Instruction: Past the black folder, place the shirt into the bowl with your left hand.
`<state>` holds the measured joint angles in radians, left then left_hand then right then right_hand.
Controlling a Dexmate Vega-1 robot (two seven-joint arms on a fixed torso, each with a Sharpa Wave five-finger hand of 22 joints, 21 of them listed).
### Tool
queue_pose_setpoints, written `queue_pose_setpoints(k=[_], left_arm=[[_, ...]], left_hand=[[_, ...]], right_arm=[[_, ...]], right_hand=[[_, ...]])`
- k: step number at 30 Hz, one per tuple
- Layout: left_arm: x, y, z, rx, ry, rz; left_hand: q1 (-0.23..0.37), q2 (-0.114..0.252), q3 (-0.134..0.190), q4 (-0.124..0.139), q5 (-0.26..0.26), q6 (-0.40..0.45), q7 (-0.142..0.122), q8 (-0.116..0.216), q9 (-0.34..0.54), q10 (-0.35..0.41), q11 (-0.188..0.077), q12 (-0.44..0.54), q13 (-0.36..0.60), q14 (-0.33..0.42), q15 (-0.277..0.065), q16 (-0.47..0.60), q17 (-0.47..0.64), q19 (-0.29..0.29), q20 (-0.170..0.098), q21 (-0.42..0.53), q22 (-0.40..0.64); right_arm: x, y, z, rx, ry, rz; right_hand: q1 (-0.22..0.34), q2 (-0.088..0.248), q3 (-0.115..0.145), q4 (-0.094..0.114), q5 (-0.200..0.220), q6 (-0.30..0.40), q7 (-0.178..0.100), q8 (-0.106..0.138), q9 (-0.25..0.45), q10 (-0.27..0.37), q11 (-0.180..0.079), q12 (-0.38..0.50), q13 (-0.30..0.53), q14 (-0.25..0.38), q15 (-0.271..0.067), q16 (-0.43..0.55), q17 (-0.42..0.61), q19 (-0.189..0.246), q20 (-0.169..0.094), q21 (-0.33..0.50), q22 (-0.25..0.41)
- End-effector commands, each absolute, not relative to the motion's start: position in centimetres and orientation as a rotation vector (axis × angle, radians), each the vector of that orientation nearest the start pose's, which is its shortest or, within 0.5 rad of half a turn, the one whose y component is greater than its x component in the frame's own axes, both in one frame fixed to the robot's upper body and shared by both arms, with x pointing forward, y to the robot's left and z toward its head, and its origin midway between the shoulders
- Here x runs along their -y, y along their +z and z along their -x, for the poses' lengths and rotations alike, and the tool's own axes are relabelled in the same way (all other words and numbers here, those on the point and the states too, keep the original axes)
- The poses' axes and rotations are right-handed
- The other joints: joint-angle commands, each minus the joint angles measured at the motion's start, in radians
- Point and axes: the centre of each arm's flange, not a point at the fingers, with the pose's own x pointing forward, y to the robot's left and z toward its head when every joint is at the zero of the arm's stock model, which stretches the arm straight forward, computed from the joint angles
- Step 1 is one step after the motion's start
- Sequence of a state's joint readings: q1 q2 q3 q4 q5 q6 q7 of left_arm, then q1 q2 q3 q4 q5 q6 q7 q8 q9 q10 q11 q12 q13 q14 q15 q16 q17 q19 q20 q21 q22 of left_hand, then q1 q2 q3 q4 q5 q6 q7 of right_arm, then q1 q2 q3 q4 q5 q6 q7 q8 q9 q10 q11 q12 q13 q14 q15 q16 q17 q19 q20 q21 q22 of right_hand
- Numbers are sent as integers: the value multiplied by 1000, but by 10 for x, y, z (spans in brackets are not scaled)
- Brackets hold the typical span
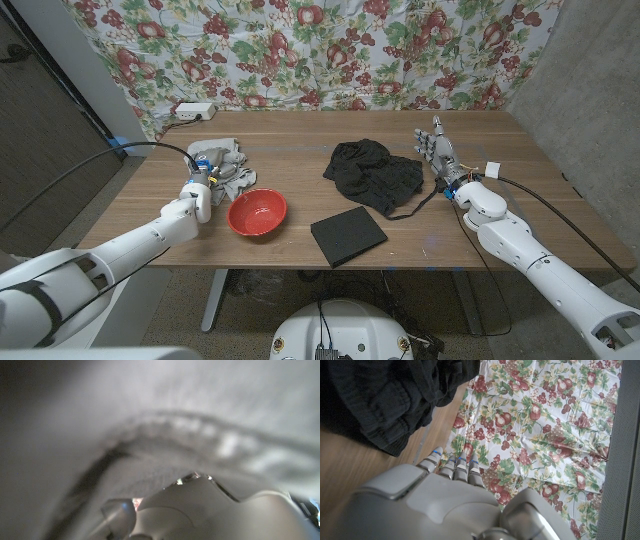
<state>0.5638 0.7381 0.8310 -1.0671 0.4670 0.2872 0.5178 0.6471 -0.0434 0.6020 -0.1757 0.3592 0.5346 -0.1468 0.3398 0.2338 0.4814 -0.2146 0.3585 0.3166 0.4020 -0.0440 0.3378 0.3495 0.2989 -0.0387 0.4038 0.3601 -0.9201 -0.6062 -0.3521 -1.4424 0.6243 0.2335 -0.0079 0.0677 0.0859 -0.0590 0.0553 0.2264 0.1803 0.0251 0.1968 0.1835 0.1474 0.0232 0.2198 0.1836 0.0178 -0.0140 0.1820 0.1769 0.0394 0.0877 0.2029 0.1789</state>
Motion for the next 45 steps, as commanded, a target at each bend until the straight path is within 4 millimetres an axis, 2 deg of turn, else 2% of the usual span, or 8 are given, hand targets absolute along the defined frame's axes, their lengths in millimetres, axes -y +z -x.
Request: queue_pose_setpoints(k=[1, 13, 19, 31, 35, 39, 43, 45], left_arm=[[-400, -44, -688, 349, 575, -1487], [-398, -43, -688, 366, 588, -1483], [-397, -42, -689, 386, 593, -1479], [-395, -42, -688, 397, 606, -1473], [-393, -41, -688, 408, 612, -1470], [-392, -42, -687, 414, 610, -1466], [-390, -42, -687, 420, 611, -1462], [-390, -42, -687, 423, 611, -1463]], left_hand=[[26, 3, 17, -1, -4, 15, -7, 10, 8, 17, 2, 10, 10, 13, -174, 9, 9, 13, -73, 12, 8], [88, 24, 50, -2, -14, 14, -29, 29, 32, 29, 1, 25, 37, 36, -180, 29, 44, 37, -93, 46, 33], [311, 48, 12, -9, -84, -19, -31, 94, 124, 31, 1, 60, 117, 34, -186, 118, 188, 76, -125, 129, 92], [441, 83, -51, 2, -155, -39, -28, 166, 215, 37, 2, 111, 206, 50, -185, 183, 299, 91, -129, 173, 94], [509, 104, -134, 6, -172, -68, -36, 228, 307, 10, 3, 167, 308, 52, -185, 252, 413, 87, -126, 208, 93], [608, 127, -170, -2, -178, -90, -43, 291, 401, 15, 1, 235, 409, 85, -186, 315, 513, 88, -121, 249, 94], [720, 165, -204, 4, -159, -134, -39, 410, 579, -2, 3, 343, 587, 125, -184, 362, 656, 69, -117, 326, 94], [740, 178, -199, 2, -155, -135, -35, 426, 602, -3, 0, 353, 607, 135, -183, 368, 673, 56, -117, 337, 96]], right_arm=[[302, -31, -629, 576, 200, 40], [303, -31, -628, 578, 201, 46], [304, -29, -628, 579, 201, 43], [306, -28, -626, 583, 198, 44], [307, -27, -626, 586, 198, 50], [309, -28, -625, 585, 194, 44], [311, -30, -623, 583, 190, 42], [311, -31, -623, 582, 189, 39]], right_hand=[[0, 0, -1, -4, -1, 7, 0, -2, 3, 6, -2, 4, 5, 2, -1, 2, 3, -6, 4, -5, 3], [0, 0, 0, -4, -1, 8, 0, -3, 3, 7, -2, 4, 5, 2, -1, 2, 3, -7, 5, -5, 3], [0, 1, 0, -5, -1, 8, 1, -3, 3, 7, -2, 4, 5, 2, -1, 2, 3, -6, 5, -5, 3], [0, 1, 1, -5, -2, 7, 0, -4, 3, 7, -4, 4, 5, 2, -1, 2, 3, -6, 4, -4, 3], [0, 2, 1, -5, -2, 7, 1, -4, 3, 7, -1, 4, 5, 1, -1, 2, 3, -6, 4, -4, 3], [0, 2, 1, -5, -2, 8, 1, -3, 3, 7, -3, 4, 5, 2, -1, 2, 3, -6, 4, -4, 3], [0, 2, 1, -5, -2, 8, 0, -4, 3, 8, -3, 4, 5, 3, -2, 3, 3, -6, 4, -4, 3], [0, 2, 1, -5, -2, 8, 1, -4, 3, 7, -3, 3, 5, 3, -2, 2, 3, -6, 4, -4, 3]])
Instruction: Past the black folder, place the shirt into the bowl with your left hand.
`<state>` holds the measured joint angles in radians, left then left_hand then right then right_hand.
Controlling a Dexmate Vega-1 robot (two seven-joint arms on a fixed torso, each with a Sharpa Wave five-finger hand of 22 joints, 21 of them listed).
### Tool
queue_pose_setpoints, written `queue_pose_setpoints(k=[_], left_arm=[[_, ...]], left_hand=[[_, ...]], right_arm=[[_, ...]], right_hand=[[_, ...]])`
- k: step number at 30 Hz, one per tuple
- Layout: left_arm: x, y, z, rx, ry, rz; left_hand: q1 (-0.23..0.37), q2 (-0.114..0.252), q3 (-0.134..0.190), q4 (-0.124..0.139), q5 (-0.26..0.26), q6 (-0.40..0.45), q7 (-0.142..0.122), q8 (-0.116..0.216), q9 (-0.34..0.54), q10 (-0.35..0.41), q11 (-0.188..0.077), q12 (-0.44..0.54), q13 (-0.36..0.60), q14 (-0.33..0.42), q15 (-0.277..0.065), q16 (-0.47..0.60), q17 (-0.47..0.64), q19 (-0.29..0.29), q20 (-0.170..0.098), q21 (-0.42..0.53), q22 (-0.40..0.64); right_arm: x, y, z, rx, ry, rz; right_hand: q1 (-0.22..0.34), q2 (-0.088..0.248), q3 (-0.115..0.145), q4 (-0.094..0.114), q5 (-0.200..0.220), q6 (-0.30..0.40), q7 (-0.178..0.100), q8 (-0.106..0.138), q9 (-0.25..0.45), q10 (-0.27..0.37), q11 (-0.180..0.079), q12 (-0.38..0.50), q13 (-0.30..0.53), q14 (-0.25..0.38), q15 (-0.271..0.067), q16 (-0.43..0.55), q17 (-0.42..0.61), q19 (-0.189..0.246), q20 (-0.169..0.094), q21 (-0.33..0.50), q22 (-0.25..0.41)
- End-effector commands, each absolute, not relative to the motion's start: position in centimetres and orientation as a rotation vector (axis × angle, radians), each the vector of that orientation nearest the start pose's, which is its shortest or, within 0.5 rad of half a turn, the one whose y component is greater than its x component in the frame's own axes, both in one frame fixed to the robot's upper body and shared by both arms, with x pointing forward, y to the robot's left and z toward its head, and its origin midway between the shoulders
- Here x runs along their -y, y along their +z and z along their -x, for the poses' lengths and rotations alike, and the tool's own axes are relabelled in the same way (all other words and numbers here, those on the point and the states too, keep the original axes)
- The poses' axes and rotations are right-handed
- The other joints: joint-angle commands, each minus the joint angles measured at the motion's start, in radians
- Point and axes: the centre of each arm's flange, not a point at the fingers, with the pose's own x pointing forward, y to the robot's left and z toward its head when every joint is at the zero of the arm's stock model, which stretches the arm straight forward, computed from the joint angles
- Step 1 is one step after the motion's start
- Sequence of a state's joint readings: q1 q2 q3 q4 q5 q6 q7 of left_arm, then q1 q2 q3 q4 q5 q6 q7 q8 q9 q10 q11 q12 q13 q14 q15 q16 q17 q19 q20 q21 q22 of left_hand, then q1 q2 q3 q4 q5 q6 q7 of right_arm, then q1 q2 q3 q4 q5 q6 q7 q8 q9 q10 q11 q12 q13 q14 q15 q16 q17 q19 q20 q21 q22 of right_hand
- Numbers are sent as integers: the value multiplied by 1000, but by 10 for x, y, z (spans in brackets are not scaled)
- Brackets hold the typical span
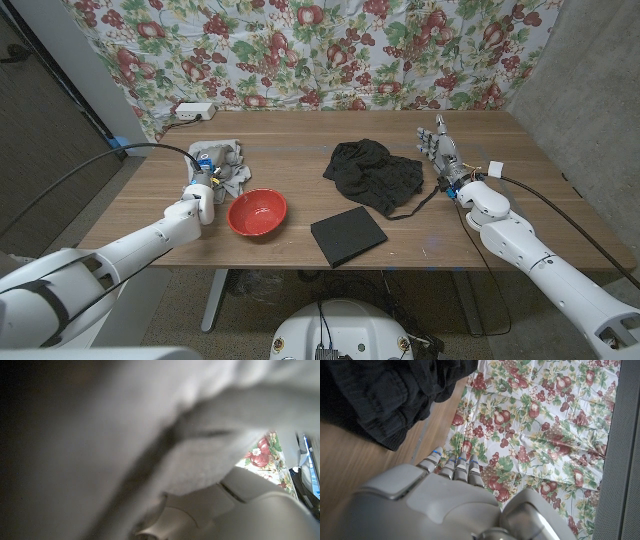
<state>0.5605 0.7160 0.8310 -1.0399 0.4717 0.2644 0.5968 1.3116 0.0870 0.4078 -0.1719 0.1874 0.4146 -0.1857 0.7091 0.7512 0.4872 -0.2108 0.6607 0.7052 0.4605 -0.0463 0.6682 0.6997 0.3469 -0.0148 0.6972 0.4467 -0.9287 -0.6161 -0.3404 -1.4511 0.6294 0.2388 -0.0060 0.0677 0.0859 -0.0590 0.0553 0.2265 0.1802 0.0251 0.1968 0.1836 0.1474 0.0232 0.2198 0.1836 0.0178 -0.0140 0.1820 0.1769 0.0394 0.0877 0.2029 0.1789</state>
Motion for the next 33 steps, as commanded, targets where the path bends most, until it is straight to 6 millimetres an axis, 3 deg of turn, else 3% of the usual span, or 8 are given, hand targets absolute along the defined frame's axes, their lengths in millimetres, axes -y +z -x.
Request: queue_pose_setpoints(k=[1, 11, 18, 19, 21, 23, 32, 33], left_arm=[[-389, -41, -687, 427, 612, -1463], [-387, -41, -686, 432, 615, -1457], [-385, -37, -684, 445, 618, -1467], [-385, -36, -684, 448, 622, -1467], [-384, -35, -684, 453, 621, -1468], [-384, -34, -684, 457, 622, -1466], [-381, -32, -684, 478, 626, -1457], [-381, -31, -683, 483, 626, -1457]], left_hand=[[89, 53, -2, -5, 19, -16, 2, 66, 97, -10, -4, 57, 230, 82, -179, 40, 333, 1, -137, 51, 12], [206, 73, 10, -10, 49, -10, 7, 175, 245, -2, -1, 131, 364, 101, -179, 49, 441, -85, -131, 197, 91], [206, 74, 10, -10, 50, -10, 6, 175, 246, -2, -1, 131, 364, 102, -179, 49, 441, -86, -131, 197, 92], [232, 33, 44, 8, 159, 66, 9, 259, 262, 18, 7, 202, 355, 85, -147, 129, 408, -92, -140, 253, 170], [232, 38, 44, 10, 161, 75, 9, 268, 270, 14, 3, 206, 362, 79, -142, 128, 410, -92, -141, 263, 178], [242, 43, 42, 0, 168, 88, 15, 308, 319, 14, 1, 232, 402, 69, -132, 136, 436, -103, -151, 303, 206], [243, 43, 42, 0, 168, 91, 15, 310, 320, 14, 1, 233, 403, 69, -132, 136, 437, -103, -151, 304, 206], [230, -29, 146, 24, 339, 70, 14, 397, 294, -29, 5, 381, 333, 8, -121, 360, 266, -100, -167, 370, 335]], right_arm=[[311, -31, -623, 583, 189, 41], [313, -34, -623, 582, 188, 30], [314, -35, -624, 588, 184, 24], [314, -36, -624, 588, 186, 24], [314, -37, -624, 588, 186, 26], [314, -37, -623, 587, 185, 22], [315, -36, -623, 586, 182, 23], [314, -36, -624, 585, 184, 24]], right_hand=[[0, 2, 1, -5, -2, 8, 0, -4, 3, 7, -5, 3, 5, 3, -2, 3, 3, -6, 4, -4, 3], [0, 2, 2, -5, -2, 9, 1, -4, 3, 8, -4, 3, 5, 3, -2, 2, 3, -6, 4, -4, 3], [0, 2, 2, -5, -2, 9, 2, -4, 3, 8, -4, 3, 5, 3, -2, 2, 3, -7, 4, -4, 3], [0, 2, 2, -5, -2, 8, 1, -4, 3, 8, -4, 3, 5, 3, -1, 2, 3, -6, 3, -4, 3], [0, 2, 2, -5, -2, 9, 2, -4, 3, 8, -4, 3, 5, 2, -2, 2, 3, -6, 3, -4, 3], [0, 2, 2, -5, -2, 8, 1, -4, 3, 8, -4, 3, 5, 3, -1, 2, 3, -7, 3, -4, 3], [0, 2, 2, -5, -2, 8, 0, -4, 3, 9, -3, 3, 5, 2, -1, 2, 3, -6, 3, -4, 3], [0, 2, 2, -5, -2, 8, 1, -4, 3, 9, -3, 3, 5, 2, -1, 2, 3, -6, 3, -4, 3]])
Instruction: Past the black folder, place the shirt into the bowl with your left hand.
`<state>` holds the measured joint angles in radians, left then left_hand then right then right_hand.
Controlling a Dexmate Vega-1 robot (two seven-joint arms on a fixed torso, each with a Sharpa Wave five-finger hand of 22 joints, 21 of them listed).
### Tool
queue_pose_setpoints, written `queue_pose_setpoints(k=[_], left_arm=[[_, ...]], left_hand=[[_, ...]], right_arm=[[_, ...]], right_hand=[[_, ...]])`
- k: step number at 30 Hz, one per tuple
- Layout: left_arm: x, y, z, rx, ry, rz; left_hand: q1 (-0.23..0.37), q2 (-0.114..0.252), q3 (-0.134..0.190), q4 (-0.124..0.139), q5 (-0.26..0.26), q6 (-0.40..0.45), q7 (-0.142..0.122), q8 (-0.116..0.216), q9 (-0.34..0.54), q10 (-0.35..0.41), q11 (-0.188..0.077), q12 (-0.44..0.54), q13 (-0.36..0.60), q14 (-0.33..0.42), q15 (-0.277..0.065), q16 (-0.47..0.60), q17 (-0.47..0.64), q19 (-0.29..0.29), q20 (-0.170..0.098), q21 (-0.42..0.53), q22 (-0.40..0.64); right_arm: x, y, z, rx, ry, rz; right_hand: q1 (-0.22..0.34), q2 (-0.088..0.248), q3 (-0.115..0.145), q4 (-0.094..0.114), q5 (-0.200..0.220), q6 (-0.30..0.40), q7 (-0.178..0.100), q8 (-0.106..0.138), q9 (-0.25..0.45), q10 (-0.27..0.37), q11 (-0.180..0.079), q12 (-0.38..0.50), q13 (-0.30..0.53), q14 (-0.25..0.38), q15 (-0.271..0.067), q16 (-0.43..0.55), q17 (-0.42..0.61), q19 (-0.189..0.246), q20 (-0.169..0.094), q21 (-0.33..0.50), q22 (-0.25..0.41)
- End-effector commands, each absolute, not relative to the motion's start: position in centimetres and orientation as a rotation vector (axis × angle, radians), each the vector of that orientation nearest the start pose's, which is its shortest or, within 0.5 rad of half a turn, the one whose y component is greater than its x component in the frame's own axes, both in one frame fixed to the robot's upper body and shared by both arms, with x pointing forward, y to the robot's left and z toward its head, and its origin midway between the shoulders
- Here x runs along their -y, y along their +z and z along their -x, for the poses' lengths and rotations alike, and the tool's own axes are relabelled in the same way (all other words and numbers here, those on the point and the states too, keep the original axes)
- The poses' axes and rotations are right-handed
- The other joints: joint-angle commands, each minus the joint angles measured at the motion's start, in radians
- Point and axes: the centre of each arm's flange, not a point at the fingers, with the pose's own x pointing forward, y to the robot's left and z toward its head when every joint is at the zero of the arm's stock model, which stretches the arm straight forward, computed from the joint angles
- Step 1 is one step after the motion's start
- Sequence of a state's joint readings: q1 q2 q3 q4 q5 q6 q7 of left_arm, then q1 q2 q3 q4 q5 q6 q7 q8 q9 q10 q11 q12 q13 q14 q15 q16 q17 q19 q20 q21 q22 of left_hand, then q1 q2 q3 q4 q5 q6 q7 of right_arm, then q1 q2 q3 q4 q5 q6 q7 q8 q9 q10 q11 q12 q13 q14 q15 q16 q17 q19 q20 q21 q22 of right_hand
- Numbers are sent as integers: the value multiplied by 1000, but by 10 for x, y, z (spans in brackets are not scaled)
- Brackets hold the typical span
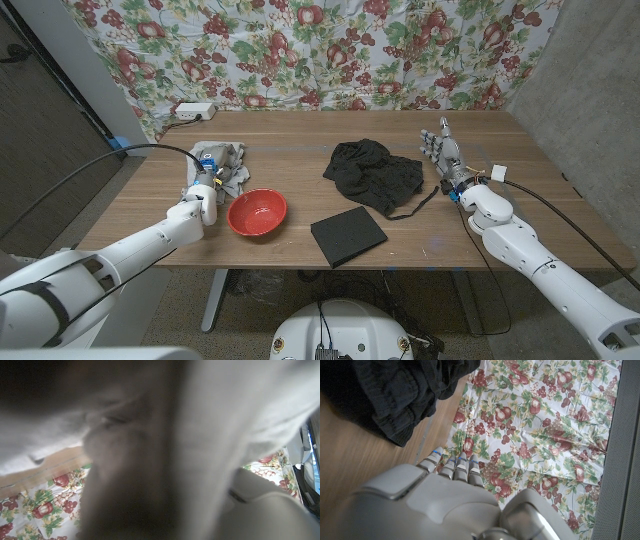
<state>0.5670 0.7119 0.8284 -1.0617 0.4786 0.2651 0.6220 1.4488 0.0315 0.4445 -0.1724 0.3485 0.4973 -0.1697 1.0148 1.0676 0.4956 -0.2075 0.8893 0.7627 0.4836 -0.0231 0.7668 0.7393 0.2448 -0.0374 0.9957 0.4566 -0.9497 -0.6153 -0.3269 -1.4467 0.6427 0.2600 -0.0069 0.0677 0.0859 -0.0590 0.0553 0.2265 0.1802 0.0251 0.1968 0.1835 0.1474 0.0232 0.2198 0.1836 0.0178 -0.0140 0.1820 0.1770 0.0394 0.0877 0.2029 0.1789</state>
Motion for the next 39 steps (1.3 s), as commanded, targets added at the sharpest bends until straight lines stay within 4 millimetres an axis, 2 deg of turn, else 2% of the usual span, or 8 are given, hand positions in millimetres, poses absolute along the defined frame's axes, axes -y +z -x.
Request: queue_pose_setpoints(k=[1, 5, 6, 10, 15, 39], left_arm=[[-381, -30, -683, 484, 628, -1455], [-381, -26, -680, 498, 640, -1445], [-380, -25, -679, 505, 642, -1446], [-380, -20, -676, 519, 651, -1442], [-379, -13, -672, 541, 661, -1438], [-368, 1, -660, 617, 670, -1411]], left_hand=[[95, 31, 108, 21, 174, -12, -2, 93, -22, -41, 0, 157, 283, -19, -141, 262, 232, -5, -143, 75, 327], [95, 32, 108, 20, 173, -8, 0, 95, -23, -39, 0, 159, 287, -20, -139, 262, 233, -9, -142, 76, 327], [96, 33, 109, 16, 169, 2, -6, 99, -23, -31, -1, 167, 295, -20, -137, 263, 238, -13, -139, 78, 329], [99, 36, 114, 4, 158, 8, -1, 103, -26, -32, -1, 177, 316, -20, -125, 262, 255, -22, -127, 93, 332], [100, 34, 123, -2, 148, 11, -1, 107, -30, -25, 0, 176, 314, -15, -115, 257, 269, -25, -126, 107, 332], [102, 12, 161, -6, 120, 43, -4, 121, -55, 1, 0, 176, 308, 16, -104, 230, 314, -39, -124, 149, 320]], right_arm=[[314, -36, -624, 585, 184, 24], [313, -36, -625, 585, 188, 25], [313, -36, -625, 583, 186, 18], [313, -37, -625, 586, 188, 24], [314, -38, -625, 583, 188, 16], [315, -44, -623, 578, 189, 8]], right_hand=[[0, 2, 2, -5, -2, 8, 1, -4, 3, 8, -3, 3, 5, 2, -1, 2, 3, -6, 3, -4, 3], [0, 2, 2, -5, -2, 8, 0, -4, 3, 8, -4, 3, 5, 2, -1, 2, 3, -6, 4, -4, 3], [0, 3, 2, -5, -2, 9, 1, -4, 3, 9, -4, 3, 5, 2, -1, 2, 3, -6, 3, -4, 3], [0, 3, 3, -5, -2, 9, 1, -4, 3, 8, -3, 3, 5, 2, -2, 2, 3, -7, 3, -4, 3], [0, 3, 3, -5, -2, 8, 0, -4, 3, 8, -3, 3, 5, 2, -2, 2, 3, -6, 3, -4, 3], [0, 4, 4, -5, -3, 9, 0, -5, 3, 8, -2, 2, 5, 2, -3, 2, 3, -6, 1, -4, 3]])
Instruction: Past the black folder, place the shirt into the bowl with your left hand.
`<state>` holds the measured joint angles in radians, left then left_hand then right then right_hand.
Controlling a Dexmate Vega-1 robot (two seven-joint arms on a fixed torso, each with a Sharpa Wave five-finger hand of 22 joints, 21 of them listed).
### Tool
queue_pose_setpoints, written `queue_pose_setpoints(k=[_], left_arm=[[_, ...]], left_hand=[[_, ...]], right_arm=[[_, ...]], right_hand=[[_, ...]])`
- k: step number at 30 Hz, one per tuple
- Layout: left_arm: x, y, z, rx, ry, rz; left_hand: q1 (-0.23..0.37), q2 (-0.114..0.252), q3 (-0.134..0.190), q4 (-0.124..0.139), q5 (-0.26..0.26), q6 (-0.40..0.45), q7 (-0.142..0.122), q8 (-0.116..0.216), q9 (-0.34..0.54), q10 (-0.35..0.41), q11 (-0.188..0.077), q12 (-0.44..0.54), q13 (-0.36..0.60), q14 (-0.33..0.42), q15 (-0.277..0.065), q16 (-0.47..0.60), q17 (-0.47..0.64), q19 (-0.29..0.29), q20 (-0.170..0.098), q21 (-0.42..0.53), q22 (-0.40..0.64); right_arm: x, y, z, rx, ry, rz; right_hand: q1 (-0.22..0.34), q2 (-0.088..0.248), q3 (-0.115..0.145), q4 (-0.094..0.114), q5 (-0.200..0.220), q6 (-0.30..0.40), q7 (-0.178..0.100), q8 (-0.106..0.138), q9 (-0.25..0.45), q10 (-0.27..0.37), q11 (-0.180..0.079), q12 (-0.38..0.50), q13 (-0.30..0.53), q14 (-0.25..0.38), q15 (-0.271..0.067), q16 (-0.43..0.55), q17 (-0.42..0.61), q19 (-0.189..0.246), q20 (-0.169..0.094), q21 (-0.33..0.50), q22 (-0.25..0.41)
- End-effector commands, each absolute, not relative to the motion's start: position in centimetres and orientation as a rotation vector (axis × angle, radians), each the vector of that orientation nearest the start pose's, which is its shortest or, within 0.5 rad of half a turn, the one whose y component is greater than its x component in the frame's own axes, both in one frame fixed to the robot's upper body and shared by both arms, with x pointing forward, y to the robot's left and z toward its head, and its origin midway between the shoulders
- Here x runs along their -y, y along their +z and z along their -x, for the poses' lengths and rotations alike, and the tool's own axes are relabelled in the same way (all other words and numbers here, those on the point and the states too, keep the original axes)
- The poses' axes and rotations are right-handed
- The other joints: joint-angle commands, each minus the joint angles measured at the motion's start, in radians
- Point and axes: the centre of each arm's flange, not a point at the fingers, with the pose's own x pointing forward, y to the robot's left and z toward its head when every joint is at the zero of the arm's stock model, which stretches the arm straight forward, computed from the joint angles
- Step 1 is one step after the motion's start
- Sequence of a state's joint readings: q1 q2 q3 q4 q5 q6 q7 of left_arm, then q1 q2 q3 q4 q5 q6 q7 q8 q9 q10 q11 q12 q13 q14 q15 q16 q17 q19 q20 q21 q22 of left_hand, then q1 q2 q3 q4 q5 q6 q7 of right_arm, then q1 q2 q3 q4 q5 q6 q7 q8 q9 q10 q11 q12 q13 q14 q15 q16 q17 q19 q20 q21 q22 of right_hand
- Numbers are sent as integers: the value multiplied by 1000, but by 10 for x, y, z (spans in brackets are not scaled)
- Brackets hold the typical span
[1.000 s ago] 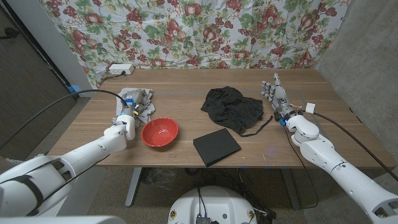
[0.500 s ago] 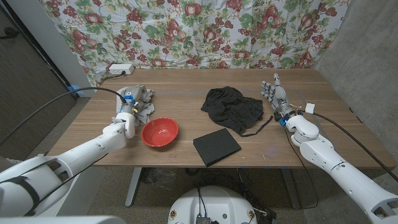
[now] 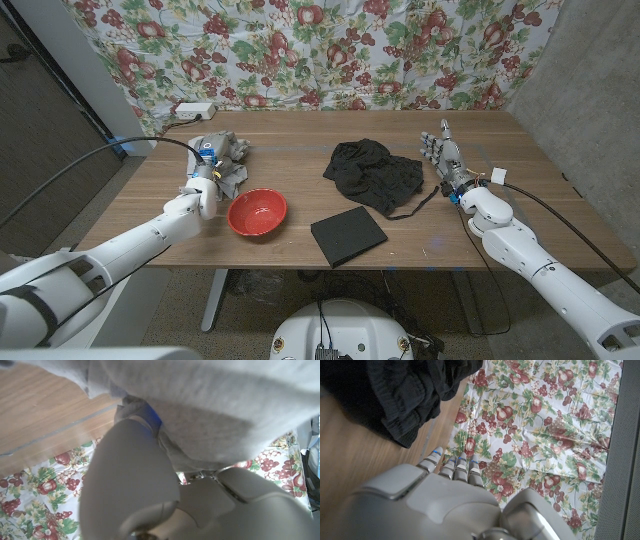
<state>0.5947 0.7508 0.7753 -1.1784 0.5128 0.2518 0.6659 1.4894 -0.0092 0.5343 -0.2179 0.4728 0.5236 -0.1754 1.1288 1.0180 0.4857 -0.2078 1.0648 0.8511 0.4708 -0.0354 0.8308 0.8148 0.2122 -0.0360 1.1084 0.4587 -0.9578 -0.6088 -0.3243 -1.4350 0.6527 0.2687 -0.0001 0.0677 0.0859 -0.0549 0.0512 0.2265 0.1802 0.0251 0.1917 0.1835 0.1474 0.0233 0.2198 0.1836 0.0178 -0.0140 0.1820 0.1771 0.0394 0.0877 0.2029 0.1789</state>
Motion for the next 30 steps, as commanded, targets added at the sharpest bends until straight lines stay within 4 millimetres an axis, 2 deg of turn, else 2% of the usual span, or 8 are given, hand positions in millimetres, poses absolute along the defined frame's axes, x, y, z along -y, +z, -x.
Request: queue_pose_setpoints(k=[1, 17, 30], left_arm=[[-368, 2, -660, 621, 671, -1408], [-357, 15, -654, 695, 666, -1366], [-352, 25, -641, 767, 661, -1364]], left_hand=[[61, 52, 74, 40, -5, 21, 4, 8, -9, 14, 0, 3, 222, 31, -91, 163, 242, -9, -126, 40, 317], [58, 37, 101, 38, -12, 37, 0, 18, -21, 32, 1, 5, 219, 49, -87, 148, 270, -18, -120, 59, 300], [42, 19, 125, 42, -7, 71, 0, 27, -39, 53, 1, 6, 213, 71, -96, 133, 281, -14, -124, 61, 281]], right_arm=[[315, -44, -623, 579, 191, 7], [316, -42, -624, 582, 184, 9], [314, -39, -626, 580, 184, 10]], right_hand=[[0, 4, 0, -1, -3, 9, 1, 1, 3, 8, -1, 2, 5, 2, -4, 2, 3, -6, 1, -4, 3], [1, 4, 1, -1, -3, 9, 1, 1, 3, 9, -4, 2, 5, 1, -3, 2, 3, -6, 0, -4, 3], [1, 5, 2, -1, -3, 8, 2, 0, 3, 9, -3, 2, 5, 2, -4, 2, 3, -6, 0, -4, 3]])
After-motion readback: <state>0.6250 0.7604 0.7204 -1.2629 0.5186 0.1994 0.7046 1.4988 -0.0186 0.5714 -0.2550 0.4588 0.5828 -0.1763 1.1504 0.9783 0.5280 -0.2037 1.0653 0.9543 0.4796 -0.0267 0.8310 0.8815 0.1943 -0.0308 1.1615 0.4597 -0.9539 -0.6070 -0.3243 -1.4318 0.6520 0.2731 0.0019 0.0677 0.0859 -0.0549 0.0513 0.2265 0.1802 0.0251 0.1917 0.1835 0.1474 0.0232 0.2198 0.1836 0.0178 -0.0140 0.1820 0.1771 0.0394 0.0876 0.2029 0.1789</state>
